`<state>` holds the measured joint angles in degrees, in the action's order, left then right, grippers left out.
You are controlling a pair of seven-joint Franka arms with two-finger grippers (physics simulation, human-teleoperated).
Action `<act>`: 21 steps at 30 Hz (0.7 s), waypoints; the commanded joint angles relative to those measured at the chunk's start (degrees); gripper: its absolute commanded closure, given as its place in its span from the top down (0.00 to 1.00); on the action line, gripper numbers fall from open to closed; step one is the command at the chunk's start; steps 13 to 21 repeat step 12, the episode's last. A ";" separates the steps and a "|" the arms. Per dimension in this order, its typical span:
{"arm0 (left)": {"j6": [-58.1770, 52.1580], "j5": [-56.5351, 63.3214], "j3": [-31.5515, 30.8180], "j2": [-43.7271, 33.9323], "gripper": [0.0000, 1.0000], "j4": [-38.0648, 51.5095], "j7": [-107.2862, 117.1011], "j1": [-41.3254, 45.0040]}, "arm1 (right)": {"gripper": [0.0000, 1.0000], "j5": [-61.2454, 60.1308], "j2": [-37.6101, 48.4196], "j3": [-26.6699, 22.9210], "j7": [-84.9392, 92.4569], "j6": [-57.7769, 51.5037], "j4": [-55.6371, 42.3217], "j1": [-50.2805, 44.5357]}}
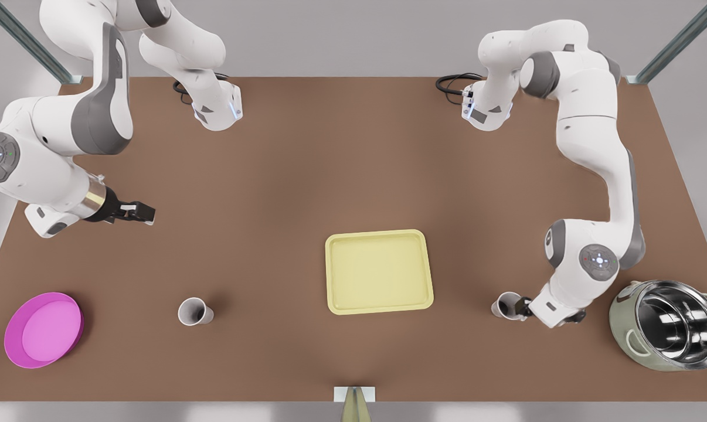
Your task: Use the left arm to pick up the white IKEA cup from the tray and place it on the middle-left position; use the right arm to pick up the white IKEA cup from the tray and place it on the middle-right position
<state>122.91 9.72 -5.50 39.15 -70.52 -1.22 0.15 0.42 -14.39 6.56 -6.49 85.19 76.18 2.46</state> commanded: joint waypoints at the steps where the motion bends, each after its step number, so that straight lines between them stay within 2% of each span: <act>1: -18.92 -6.36 -0.57 -5.57 1.00 1.08 -2.65 -1.03 | 1.00 0.10 0.06 0.03 -0.02 -0.38 0.02 0.01; 2: -29.47 -9.71 -0.48 -11.28 1.00 1.00 -2.74 -2.96 | 1.00 0.10 0.06 0.03 0.07 -0.38 -0.06 0.01; 4: -38.80 -9.28 0.31 -21.03 1.00 -1.11 -1.33 -3.49 | 1.00 0.10 -0.03 0.03 0.33 -0.38 0.02 0.01; 5: -34.69 -9.01 1.72 -29.55 1.00 -11.11 -1.51 -3.58 | 1.00 0.10 -0.03 0.03 0.51 -0.38 -0.06 0.01; 6: -30.63 -8.84 1.80 -31.16 1.00 -14.57 -0.72 -3.49 | 1.00 0.10 -0.03 -0.05 0.51 -0.38 -0.06 0.01; 7: -30.54 -7.52 1.72 -27.91 1.00 -10.36 -0.63 -3.05 | 1.00 0.02 -0.03 -0.05 0.51 -0.38 -0.06 0.01; 8: -30.54 -7.52 1.80 -27.55 1.00 -9.81 -0.19 -3.05 | 1.00 0.02 -0.03 -0.05 0.51 -0.38 -0.06 0.01; 21: -30.54 -7.78 1.98 -25.97 1.00 -9.81 -0.19 -4.72 | 1.00 0.02 -0.03 -0.05 0.51 -0.38 -0.06 0.01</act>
